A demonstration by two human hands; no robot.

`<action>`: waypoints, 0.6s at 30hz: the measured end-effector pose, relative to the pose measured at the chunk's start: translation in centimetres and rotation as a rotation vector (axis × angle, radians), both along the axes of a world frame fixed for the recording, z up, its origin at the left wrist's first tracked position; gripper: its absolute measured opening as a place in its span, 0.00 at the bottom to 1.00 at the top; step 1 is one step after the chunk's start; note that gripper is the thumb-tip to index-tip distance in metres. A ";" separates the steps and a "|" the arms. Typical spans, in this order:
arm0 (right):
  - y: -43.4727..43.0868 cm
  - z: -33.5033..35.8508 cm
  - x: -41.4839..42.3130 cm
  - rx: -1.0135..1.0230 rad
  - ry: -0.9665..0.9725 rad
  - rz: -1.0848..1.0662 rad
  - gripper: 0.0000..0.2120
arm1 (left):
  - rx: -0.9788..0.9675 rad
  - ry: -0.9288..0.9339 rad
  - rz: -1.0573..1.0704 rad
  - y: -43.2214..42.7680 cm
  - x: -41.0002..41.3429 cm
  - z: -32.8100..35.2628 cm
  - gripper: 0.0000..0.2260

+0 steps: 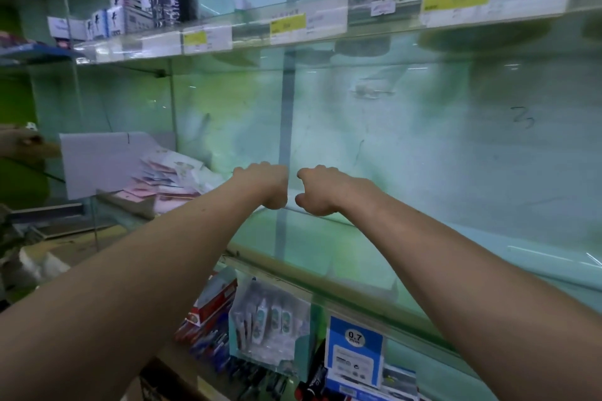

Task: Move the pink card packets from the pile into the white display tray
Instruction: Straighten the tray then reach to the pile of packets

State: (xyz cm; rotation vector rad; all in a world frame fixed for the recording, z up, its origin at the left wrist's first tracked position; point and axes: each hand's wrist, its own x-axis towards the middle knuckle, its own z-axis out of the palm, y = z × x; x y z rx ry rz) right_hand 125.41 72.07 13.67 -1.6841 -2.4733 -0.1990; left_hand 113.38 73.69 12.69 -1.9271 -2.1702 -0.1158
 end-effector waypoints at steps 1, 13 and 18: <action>0.4 0.0 -0.6 0.007 -0.006 0.000 0.24 | 0.002 -0.004 0.000 0.5 -0.6 0.0 0.25; 4.7 -0.9 -8.9 -0.023 0.025 -0.081 0.23 | -0.045 0.046 -0.077 5.7 -9.3 0.1 0.26; 6.4 -1.6 -12.2 -0.042 0.023 -0.139 0.24 | -0.047 0.061 -0.140 7.4 -12.7 0.2 0.23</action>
